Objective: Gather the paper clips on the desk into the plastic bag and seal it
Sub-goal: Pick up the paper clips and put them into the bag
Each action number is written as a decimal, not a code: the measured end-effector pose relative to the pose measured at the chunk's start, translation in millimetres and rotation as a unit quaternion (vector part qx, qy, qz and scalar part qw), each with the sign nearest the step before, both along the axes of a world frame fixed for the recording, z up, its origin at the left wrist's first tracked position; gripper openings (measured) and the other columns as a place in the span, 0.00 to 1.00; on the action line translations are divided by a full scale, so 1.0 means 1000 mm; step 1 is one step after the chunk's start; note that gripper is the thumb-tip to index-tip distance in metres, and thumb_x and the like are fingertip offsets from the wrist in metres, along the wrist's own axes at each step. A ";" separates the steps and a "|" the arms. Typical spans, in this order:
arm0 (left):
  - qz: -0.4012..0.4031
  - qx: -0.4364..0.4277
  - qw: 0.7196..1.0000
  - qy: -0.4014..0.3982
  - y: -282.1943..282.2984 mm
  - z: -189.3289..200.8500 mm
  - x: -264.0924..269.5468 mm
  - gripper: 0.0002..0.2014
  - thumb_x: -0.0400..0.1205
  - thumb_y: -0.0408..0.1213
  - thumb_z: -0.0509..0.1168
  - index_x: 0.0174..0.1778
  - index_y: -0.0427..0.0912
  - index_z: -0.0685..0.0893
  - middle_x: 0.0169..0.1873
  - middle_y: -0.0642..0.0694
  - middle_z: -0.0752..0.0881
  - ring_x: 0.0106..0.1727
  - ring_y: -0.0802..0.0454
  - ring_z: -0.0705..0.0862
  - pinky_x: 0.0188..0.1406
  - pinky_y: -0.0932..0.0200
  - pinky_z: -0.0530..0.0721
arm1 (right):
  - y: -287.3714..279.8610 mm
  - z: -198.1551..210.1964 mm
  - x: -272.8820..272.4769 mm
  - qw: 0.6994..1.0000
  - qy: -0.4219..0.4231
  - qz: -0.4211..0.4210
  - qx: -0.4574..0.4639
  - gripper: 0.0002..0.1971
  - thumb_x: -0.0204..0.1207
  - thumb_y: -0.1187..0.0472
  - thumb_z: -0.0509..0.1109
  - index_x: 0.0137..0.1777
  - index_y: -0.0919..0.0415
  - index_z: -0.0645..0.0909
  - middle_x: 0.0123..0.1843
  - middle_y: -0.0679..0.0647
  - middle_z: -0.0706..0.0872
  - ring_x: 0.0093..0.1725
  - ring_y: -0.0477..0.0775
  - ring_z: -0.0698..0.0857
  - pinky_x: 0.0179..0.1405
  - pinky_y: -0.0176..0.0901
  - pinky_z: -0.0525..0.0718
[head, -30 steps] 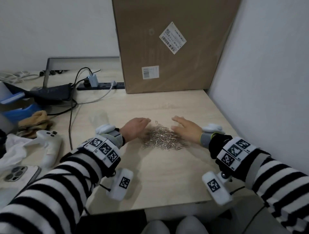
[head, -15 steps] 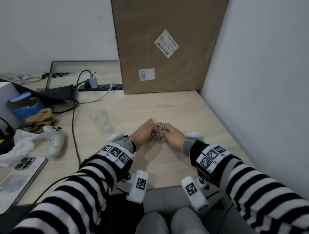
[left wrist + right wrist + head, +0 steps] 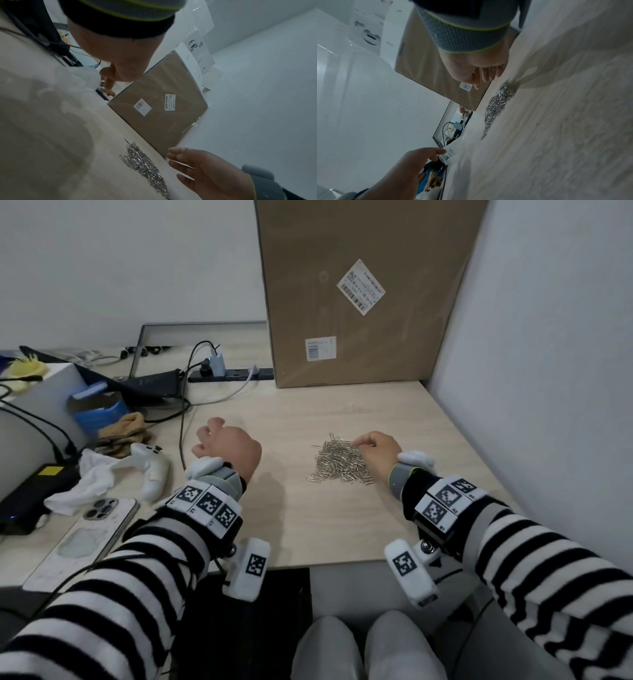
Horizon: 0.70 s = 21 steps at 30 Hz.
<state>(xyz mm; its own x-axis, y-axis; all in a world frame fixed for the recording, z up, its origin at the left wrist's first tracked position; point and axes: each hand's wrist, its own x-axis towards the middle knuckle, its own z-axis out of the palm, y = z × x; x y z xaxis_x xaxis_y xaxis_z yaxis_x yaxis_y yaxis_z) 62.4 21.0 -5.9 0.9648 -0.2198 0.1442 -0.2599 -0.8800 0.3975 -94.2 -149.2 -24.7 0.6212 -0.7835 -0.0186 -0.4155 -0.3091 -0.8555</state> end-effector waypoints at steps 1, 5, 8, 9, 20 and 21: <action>-0.003 0.023 0.999 0.036 0.005 -0.002 0.000 0.17 0.78 0.34 0.57 0.61 0.37 0.83 0.75 0.45 0.68 0.73 0.39 0.67 0.71 0.45 0.66 | 0.004 0.002 0.001 1.000 0.001 0.007 0.001 0.13 0.79 0.65 0.58 0.48 0.53 0.84 0.33 0.46 0.80 0.28 0.48 0.76 0.24 0.38 0.71; -0.050 0.056 0.991 0.115 0.011 -0.012 0.005 0.14 0.80 0.34 0.55 0.53 0.30 0.81 0.60 0.35 0.81 0.59 0.35 0.78 0.55 0.50 0.76 | 0.014 0.004 0.005 1.000 -0.006 0.016 0.003 0.14 0.79 0.66 0.58 0.50 0.56 0.86 0.31 0.45 0.78 0.26 0.46 0.74 0.23 0.38 0.71; -0.077 -0.011 0.990 0.117 0.011 -0.014 0.004 0.10 0.79 0.33 0.56 0.35 0.33 0.77 0.40 0.36 0.81 0.43 0.38 0.77 0.39 0.52 0.72 | 0.019 0.004 0.008 0.999 -0.020 0.024 0.002 0.13 0.77 0.65 0.60 0.49 0.56 0.86 0.33 0.47 0.80 0.27 0.46 0.74 0.24 0.37 0.70; -0.094 -0.035 0.989 0.105 0.009 -0.014 0.002 0.11 0.78 0.32 0.56 0.30 0.34 0.74 0.34 0.38 0.79 0.39 0.39 0.75 0.34 0.54 0.70 | 0.021 0.004 0.009 0.999 -0.028 0.029 -0.002 0.10 0.77 0.64 0.62 0.48 0.57 0.87 0.36 0.48 0.82 0.29 0.47 0.76 0.27 0.37 0.71; -0.275 -0.250 0.926 0.057 -0.030 0.004 -0.056 0.06 0.75 0.31 0.64 0.38 0.46 0.77 0.36 0.40 0.88 0.40 0.42 0.88 0.43 0.45 0.85 | 0.038 0.011 0.023 0.997 -0.021 0.075 0.012 0.15 0.75 0.45 0.67 0.53 0.55 0.81 0.49 0.54 0.90 0.49 0.55 0.90 0.39 0.44 0.81; -0.272 -0.266 0.922 0.063 -0.030 0.005 -0.059 0.07 0.75 0.31 0.64 0.40 0.47 0.74 0.35 0.40 0.88 0.40 0.42 0.88 0.41 0.44 0.85 | 0.037 0.012 0.022 0.997 -0.027 0.065 0.011 0.11 0.77 0.49 0.66 0.50 0.55 0.81 0.46 0.54 0.90 0.47 0.55 0.91 0.36 0.42 0.81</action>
